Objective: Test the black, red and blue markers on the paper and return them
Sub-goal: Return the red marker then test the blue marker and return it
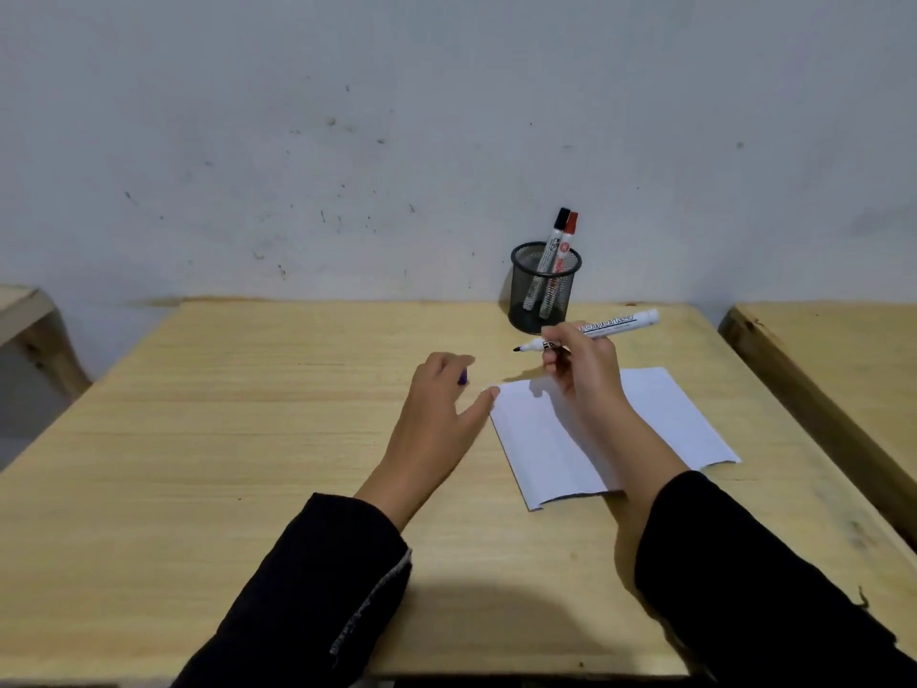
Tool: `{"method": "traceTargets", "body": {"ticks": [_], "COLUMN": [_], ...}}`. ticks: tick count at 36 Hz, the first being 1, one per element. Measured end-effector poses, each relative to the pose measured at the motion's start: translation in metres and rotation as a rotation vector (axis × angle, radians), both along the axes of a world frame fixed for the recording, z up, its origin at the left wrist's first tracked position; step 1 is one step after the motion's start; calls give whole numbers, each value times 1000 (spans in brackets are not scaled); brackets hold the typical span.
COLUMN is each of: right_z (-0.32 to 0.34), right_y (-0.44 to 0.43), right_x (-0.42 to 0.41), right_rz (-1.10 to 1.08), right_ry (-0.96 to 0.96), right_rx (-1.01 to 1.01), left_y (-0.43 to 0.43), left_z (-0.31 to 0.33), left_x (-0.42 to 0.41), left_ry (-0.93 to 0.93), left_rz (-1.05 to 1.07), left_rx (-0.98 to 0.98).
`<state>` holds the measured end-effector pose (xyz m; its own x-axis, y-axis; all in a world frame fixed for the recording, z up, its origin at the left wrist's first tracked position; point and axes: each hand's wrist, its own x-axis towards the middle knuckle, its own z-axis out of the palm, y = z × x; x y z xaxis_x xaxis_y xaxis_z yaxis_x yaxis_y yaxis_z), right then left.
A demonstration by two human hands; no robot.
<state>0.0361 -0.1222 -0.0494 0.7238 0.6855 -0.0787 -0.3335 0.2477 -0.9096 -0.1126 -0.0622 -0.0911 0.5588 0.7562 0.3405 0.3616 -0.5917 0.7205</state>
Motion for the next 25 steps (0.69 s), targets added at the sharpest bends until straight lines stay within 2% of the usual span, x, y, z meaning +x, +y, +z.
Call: {"method": "traceTargets", "body": {"ticks": [6, 8, 15, 21, 25], "right_z": [19, 23, 37, 45, 47], "right_y": [-17, -24, -44, -52, -55], "right_x": [10, 12, 18, 17, 17], "right_rz": [4, 2, -3, -20, -45], "right_ry": [-12, -17, -18, -21, -17], "right_rx": [47, 58, 106, 150, 162], "left_y": [22, 26, 4, -14, -22], "left_z": [11, 13, 37, 61, 74], "left_x": [22, 27, 44, 57, 60], "left_ry": [170, 153, -294, -598, -695], "left_rz": [23, 46, 96, -86, -193], "left_rx": [-67, -67, -502, -881, -992]}}
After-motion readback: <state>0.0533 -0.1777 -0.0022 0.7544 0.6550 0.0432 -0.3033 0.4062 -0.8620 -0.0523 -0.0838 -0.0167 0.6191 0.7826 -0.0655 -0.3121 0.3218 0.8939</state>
